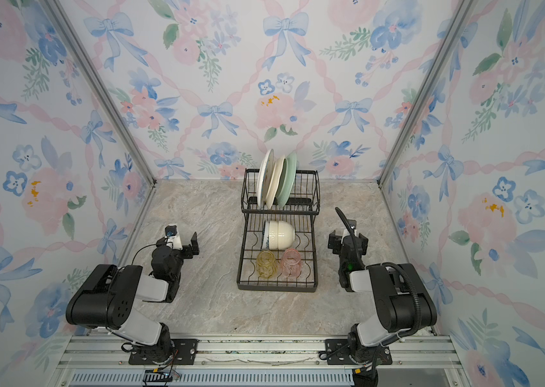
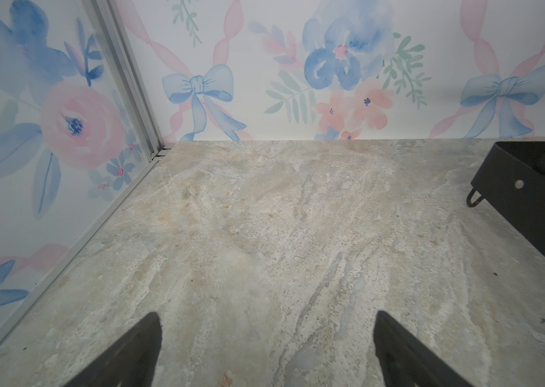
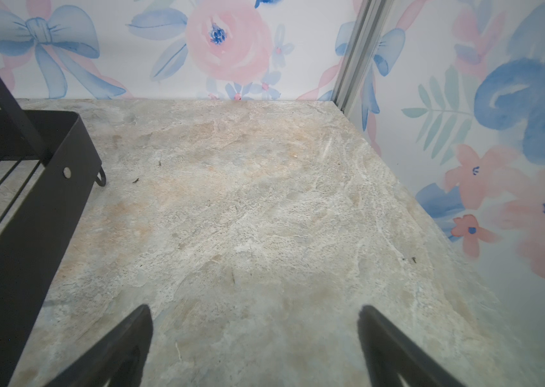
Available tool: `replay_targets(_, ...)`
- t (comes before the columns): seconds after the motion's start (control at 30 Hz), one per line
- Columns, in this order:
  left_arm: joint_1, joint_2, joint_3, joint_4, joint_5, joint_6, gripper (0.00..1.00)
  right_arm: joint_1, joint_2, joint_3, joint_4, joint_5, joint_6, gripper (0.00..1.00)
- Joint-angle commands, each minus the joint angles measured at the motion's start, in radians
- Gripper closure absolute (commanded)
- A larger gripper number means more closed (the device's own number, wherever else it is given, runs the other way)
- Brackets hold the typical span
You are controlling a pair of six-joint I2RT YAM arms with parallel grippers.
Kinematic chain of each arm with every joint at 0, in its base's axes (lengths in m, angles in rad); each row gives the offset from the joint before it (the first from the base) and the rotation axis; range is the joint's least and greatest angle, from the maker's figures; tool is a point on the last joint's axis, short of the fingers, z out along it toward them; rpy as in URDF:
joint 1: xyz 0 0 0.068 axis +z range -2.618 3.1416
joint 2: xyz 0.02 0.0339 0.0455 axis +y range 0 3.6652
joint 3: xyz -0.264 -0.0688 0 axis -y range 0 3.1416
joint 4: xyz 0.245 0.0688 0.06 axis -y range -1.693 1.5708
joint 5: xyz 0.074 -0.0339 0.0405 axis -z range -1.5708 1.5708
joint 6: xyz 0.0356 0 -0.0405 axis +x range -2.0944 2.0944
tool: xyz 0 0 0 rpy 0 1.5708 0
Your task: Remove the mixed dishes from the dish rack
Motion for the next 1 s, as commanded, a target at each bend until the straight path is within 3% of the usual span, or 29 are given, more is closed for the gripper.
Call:
replay_targets(0.0,0.009,0.010,0.013,-0.003,0.022,0.011,0.02,-0.006,0.002,0.009,0.019,-0.006,0.010,0.03)
replay_targets(0.23,0.008,0.009,0.011,-0.002,0.016,0.012,0.02,-0.005,0.002,0.006,0.026,-0.003,0.009,0.03)
replay_targets(0.4,0.002,0.004,0.013,-0.003,0.006,0.016,0.02,-0.011,-0.019,-0.055,0.114,0.079,0.048,0.03)
replay_targets(0.6,-0.017,-0.115,0.033,-0.142,-0.097,0.000,0.02,0.005,-0.012,-0.111,0.234,0.088,0.026,0.03)
replay_targets(0.8,-0.025,-0.266,0.029,-0.297,-0.239,-0.095,0.02,0.070,-0.046,-0.100,0.215,0.125,-0.052,0.03)
replay_targets(0.83,-0.028,-0.301,0.022,-0.308,-0.250,-0.101,0.02,0.100,-0.087,-0.080,0.152,0.242,-0.056,0.03)
replay_targets(0.97,-0.060,-0.410,0.003,-0.335,-0.323,-0.123,0.02,0.076,-0.374,0.041,-0.292,0.262,0.026,0.03)
